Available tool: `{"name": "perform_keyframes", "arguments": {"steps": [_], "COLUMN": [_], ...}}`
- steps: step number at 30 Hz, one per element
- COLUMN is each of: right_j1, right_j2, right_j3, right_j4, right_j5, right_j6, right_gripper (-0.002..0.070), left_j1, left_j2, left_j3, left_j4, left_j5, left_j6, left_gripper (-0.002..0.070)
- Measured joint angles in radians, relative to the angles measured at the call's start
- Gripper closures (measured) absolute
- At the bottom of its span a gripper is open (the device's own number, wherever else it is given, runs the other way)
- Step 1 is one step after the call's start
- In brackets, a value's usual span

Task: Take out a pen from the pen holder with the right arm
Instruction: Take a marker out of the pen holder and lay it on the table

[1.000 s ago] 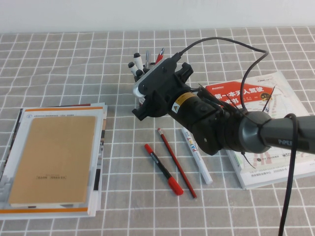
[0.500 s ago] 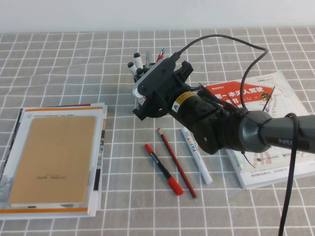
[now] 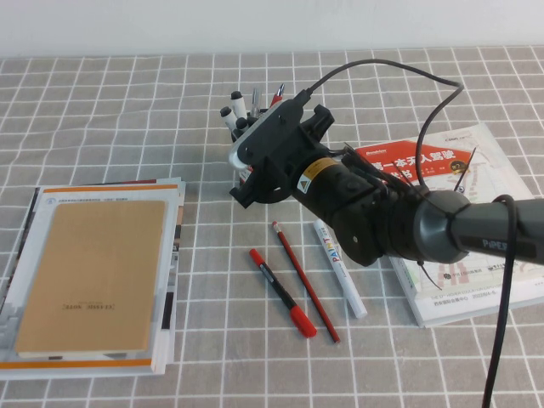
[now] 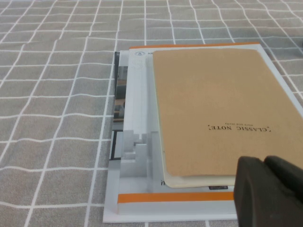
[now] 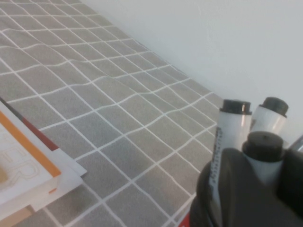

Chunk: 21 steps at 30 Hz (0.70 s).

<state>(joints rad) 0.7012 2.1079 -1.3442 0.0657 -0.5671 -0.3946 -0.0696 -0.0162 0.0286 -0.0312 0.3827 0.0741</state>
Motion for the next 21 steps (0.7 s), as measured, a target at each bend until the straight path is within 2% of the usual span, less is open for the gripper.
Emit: {"name": "perform_keyframes", "arguments": {"steps": [21], "right_j1": [0.000], "right_j2": [-0.209], "right_j3": [0.000], "right_j4": [0.023], "right_j5": [0.085], "right_j6": [-0.021], "right_gripper": [0.0566], "left_j1": [0.000], "left_j2": [0.000], "left_j3": [0.000], "left_j4": [0.000], "left_j5": [0.000], "left_j6": [0.000], "left_gripper": [0.0678]}}
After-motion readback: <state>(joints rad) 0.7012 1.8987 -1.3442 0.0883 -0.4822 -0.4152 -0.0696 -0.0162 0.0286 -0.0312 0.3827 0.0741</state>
